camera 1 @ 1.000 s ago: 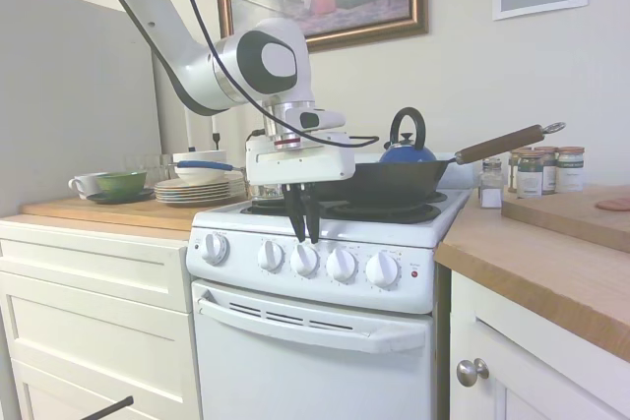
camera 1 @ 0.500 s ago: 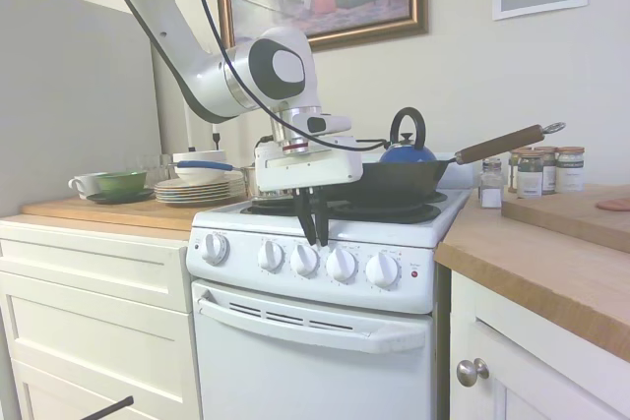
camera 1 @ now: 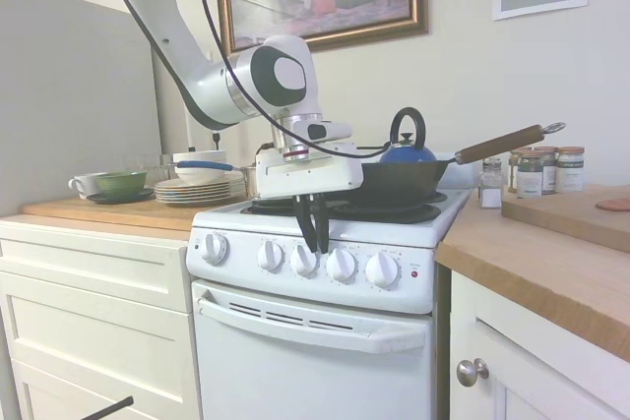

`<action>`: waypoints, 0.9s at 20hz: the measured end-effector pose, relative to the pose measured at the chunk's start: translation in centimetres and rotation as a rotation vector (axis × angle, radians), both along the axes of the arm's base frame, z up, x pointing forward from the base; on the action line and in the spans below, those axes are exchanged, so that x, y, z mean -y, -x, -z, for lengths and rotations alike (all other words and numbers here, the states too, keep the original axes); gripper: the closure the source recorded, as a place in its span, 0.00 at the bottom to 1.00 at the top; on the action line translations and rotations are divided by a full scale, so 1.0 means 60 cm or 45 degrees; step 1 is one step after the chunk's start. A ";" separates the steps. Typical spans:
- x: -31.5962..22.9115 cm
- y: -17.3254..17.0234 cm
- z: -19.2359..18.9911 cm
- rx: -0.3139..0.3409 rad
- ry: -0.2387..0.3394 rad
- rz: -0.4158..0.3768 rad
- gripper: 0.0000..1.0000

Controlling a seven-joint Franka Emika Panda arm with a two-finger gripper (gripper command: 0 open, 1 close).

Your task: Turn on the stove on the top left

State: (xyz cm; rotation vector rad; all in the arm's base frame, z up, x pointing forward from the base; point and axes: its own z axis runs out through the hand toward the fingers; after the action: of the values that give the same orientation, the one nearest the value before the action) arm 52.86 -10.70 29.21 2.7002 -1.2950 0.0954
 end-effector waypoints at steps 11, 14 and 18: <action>0.004 0.003 0.005 0.007 0.010 0.023 1.00; 0.004 0.006 0.005 0.019 0.011 0.030 1.00; 0.002 0.011 -0.001 0.038 0.018 0.034 1.00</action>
State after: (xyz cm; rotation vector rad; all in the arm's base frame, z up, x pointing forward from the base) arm 52.21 -10.80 29.29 2.6787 -1.3335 0.1413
